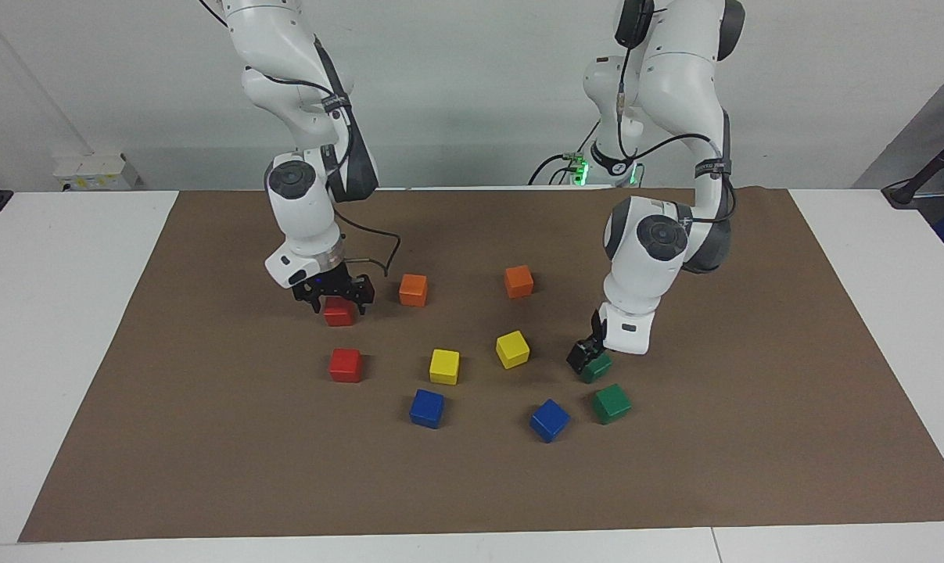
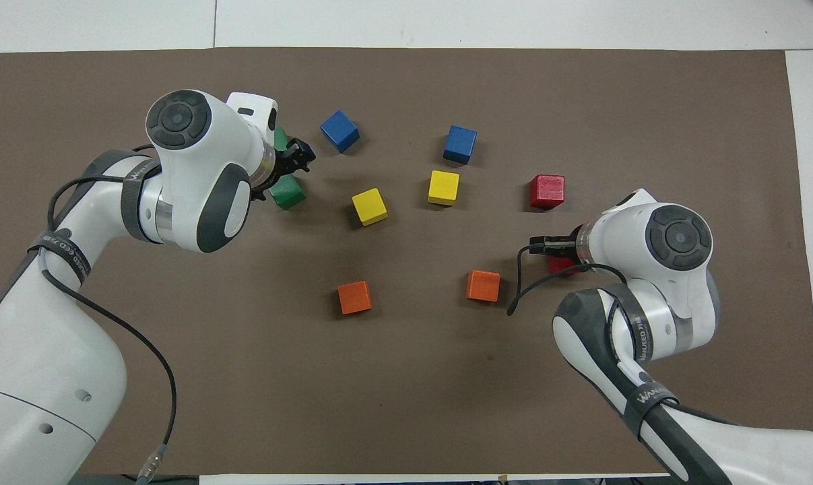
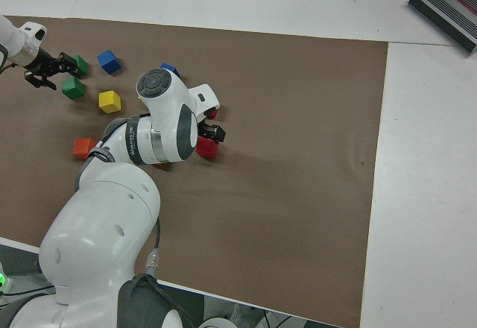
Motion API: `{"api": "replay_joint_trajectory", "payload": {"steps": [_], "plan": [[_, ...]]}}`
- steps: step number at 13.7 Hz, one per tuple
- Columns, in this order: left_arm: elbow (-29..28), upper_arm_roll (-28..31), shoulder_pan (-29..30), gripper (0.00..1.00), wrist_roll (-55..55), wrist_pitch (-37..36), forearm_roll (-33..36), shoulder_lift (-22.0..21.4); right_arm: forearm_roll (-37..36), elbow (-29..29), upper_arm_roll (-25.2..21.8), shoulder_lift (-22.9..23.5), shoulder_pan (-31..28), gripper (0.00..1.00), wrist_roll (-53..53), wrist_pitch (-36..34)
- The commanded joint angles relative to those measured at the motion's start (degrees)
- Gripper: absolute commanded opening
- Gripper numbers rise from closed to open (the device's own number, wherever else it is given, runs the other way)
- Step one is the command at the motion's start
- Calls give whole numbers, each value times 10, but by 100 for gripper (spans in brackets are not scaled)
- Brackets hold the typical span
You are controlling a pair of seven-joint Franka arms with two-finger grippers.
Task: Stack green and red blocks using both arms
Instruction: 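Grasp the green block and the red block with both grippers, then move both grippers outward carrying the green and red blocks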
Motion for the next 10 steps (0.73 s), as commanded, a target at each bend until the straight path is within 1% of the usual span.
{"api": "replay_joint_trajectory", "payload": {"steps": [1, 3, 5, 6, 7, 9, 10], "plan": [[0, 8, -9, 100, -22, 13, 11, 7, 1, -26, -1, 0, 2, 99, 13, 37], [-20, 8, -9, 100, -26, 34, 12, 6, 1, -33, -1, 0, 2, 96, 11, 44], [-48, 9, -9, 100, -26, 68, 12, 3, 1, -36, -1, -1, 3, 89, 11, 39], [-54, 9, -9, 100, -26, 74, 12, 2, 1, -37, -1, -3, 13, 80, 11, 29], [-54, 9, -9, 100, -27, 74, 12, 2, 1, -35, -1, -3, 14, 64, 9, 21], [-59, 9, -10, 100, -28, 77, 12, 1, 1, -33, -1, -3, 10, 27, 3, 17], [-60, 9, -10, 95, -28, 80, 12, 1, 1, -28, -2, -2, 6, 16, -2, 12]]}}
